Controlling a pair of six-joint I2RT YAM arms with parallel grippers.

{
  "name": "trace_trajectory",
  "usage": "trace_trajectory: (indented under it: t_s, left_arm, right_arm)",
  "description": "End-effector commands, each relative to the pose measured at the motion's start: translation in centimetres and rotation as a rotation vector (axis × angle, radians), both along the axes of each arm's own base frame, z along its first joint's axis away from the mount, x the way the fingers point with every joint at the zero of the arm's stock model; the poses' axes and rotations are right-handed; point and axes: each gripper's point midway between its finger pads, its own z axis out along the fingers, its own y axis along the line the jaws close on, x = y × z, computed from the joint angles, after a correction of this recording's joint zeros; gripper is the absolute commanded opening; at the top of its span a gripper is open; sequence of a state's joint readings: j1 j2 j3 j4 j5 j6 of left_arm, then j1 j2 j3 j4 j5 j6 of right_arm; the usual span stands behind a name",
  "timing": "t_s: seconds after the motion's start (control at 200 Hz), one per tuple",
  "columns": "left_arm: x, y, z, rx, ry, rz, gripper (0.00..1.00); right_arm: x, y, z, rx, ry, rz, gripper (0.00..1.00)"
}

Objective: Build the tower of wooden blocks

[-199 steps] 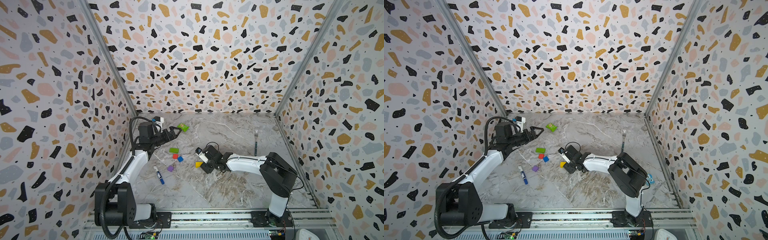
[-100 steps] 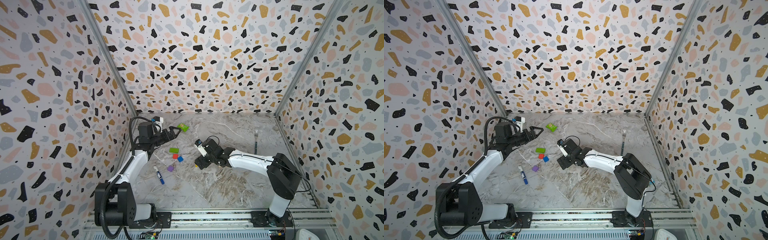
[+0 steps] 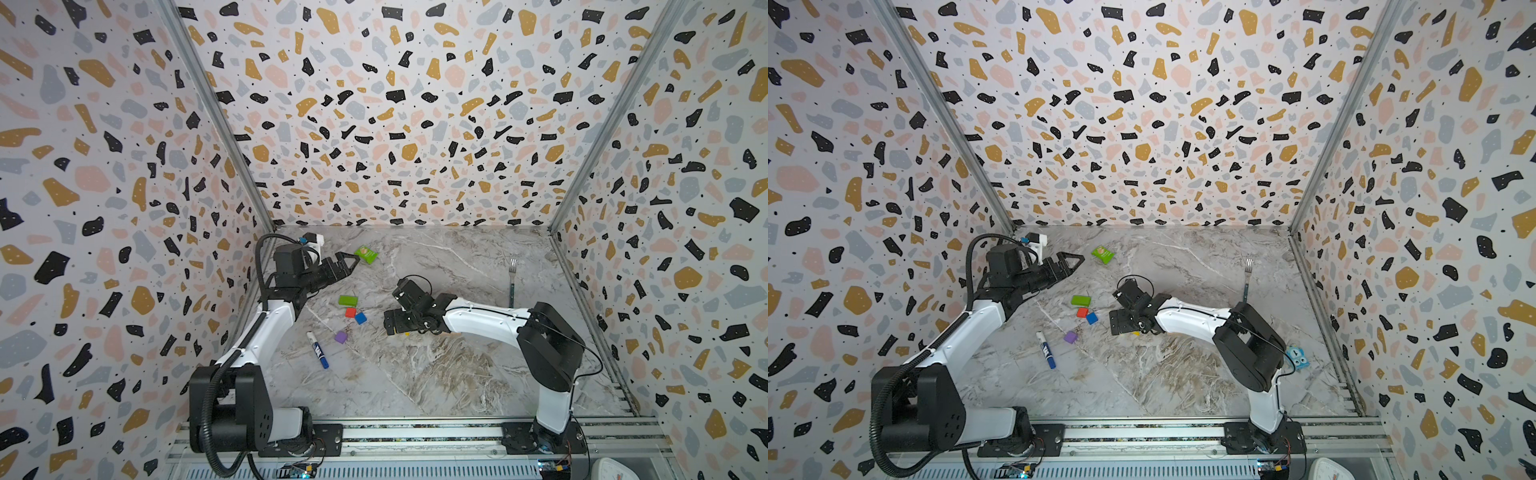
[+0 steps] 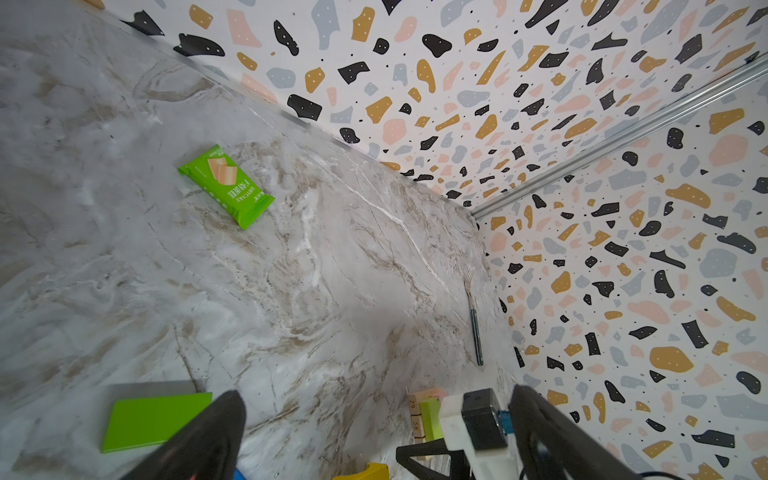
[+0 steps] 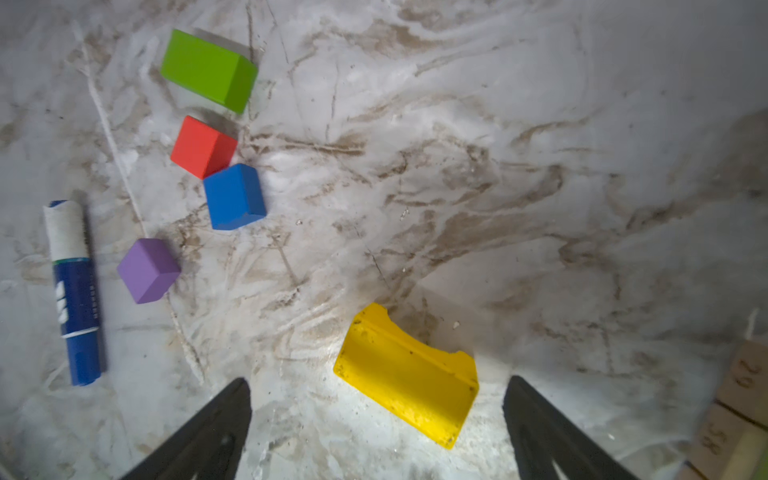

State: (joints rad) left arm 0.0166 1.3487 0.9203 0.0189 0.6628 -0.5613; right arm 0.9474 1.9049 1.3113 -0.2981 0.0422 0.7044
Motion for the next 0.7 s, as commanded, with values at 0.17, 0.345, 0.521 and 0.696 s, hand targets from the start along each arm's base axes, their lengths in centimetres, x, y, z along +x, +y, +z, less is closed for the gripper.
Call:
trace_trajectory:
  t_s: [0.17,0.345,0.521,0.696]
  left_arm:
    - [0.0,0.1,0.0,-0.007,-0.012,0.003,1.0]
    - [-0.1,0.1,0.0,-0.008,-0.014,0.001,1.0]
    - [-0.1,0.1,0.0,-0.007,-0.016,0.002,1.0]
    - [0.0,0.1,-0.1,-0.007,-0.014,0.002,1.0]
  right_arm:
    - [0.4,-0.5,-0.1,-0.05,-0.023,-0.107,0.86]
    - [0.3,-0.4,-1.0,-0.075,-0.012,-0.107,0.81]
    - [0.5,0.2,-1.1,-0.079,-0.027,-0.099,0.75]
    - [0.5,0.7,-1.2,-0.082,-0.034,-0.087,0.72]
